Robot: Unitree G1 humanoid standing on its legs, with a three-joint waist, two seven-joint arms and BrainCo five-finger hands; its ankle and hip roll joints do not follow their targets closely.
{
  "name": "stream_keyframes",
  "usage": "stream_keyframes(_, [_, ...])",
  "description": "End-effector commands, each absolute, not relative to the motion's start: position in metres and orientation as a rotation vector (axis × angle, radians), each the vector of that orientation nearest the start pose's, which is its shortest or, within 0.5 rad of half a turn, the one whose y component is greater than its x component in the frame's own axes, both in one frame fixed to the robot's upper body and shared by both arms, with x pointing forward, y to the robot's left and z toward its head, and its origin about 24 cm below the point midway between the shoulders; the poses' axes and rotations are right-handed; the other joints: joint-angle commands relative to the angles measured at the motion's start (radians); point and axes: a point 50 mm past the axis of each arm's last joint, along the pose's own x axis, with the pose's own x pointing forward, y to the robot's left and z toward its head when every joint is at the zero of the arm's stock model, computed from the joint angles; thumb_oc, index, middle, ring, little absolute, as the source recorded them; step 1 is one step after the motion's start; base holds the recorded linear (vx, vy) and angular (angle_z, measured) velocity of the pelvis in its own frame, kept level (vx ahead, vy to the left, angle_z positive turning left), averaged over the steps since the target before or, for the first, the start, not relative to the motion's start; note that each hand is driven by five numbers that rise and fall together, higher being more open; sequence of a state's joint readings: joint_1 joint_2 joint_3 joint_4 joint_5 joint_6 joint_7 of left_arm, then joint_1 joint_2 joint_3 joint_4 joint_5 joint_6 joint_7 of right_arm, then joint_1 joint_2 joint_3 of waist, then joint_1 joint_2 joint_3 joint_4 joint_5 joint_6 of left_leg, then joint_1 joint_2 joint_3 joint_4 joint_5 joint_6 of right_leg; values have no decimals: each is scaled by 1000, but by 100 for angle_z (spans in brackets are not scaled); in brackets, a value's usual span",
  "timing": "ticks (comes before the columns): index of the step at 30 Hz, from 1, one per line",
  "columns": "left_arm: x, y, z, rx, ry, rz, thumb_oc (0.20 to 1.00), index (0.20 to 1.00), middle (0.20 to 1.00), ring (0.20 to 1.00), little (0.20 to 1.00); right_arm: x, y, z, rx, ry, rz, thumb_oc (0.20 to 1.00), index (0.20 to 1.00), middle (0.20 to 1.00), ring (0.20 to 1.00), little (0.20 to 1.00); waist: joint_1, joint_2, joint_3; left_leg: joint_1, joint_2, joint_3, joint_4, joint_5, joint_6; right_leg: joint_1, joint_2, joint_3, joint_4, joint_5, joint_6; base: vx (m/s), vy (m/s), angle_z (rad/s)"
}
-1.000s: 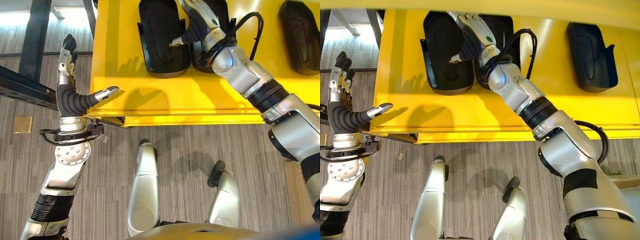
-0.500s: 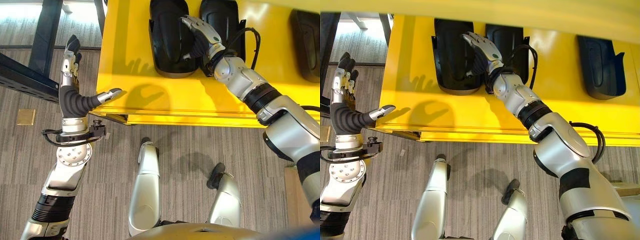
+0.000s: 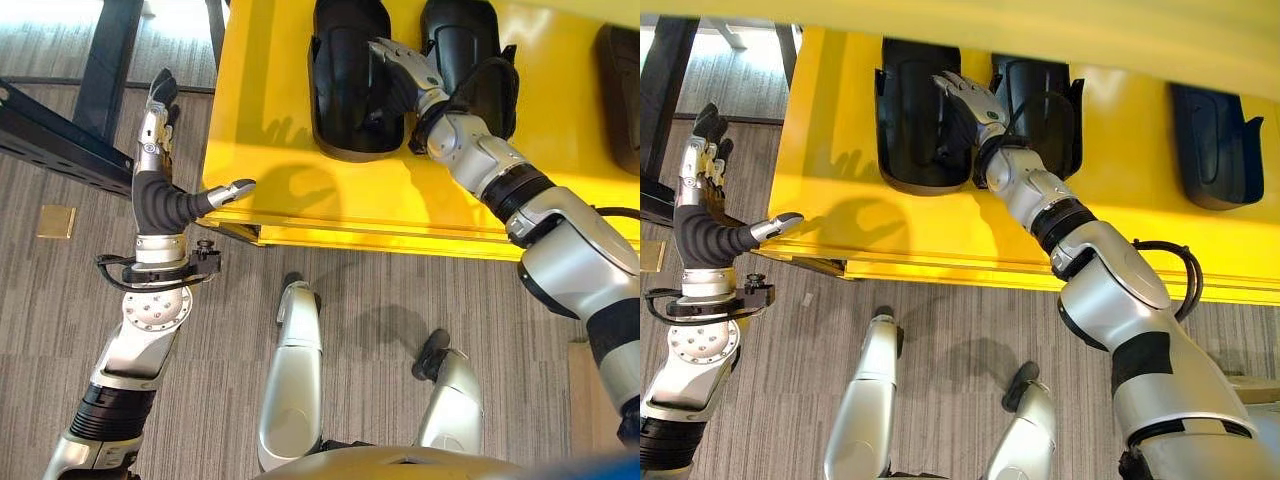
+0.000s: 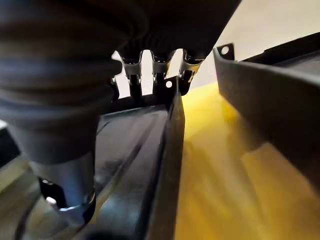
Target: Move parts from the plastic box to the shelf.
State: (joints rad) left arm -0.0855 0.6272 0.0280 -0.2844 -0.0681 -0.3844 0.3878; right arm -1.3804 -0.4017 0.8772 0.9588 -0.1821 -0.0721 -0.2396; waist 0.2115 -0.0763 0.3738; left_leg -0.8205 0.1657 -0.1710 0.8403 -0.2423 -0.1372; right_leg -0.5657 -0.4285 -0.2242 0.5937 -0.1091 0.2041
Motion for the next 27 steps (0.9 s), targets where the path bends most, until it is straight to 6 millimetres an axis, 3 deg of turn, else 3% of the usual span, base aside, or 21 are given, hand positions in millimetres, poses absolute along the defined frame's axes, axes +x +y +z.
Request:
stream_keyframes(1, [227,226,214,345,-933,207,1000,1000,1000,1000,1000,410,-70,304,-1260,-662,56,1000,1000,1000,1000,1000,55,-11,39,8,-39,29,-61,19,68,-60,7,50,156,-51,-44,10,1,5])
stream_keyframes(13, [228,227,217,356,-940,214,1000,1000,1000,1000,1000,408,-55,308,-1323,-690,78,1000,1000,1000,1000,1000,83,-25,51,-12,-53,7,-45,13,74,-35,4,24,147,-51,-39,1,2,2])
stream_keyframes(27, [227,229,217,367,-936,211,1000,1000,1000,1000,1000,418,-72,300,-1375,-596,20,1000,1000,1000,1000,1000,115,-31,69,-39,-69,-20,-35,13,77,-14,4,-15,136,-48,-36,-1,1,7])
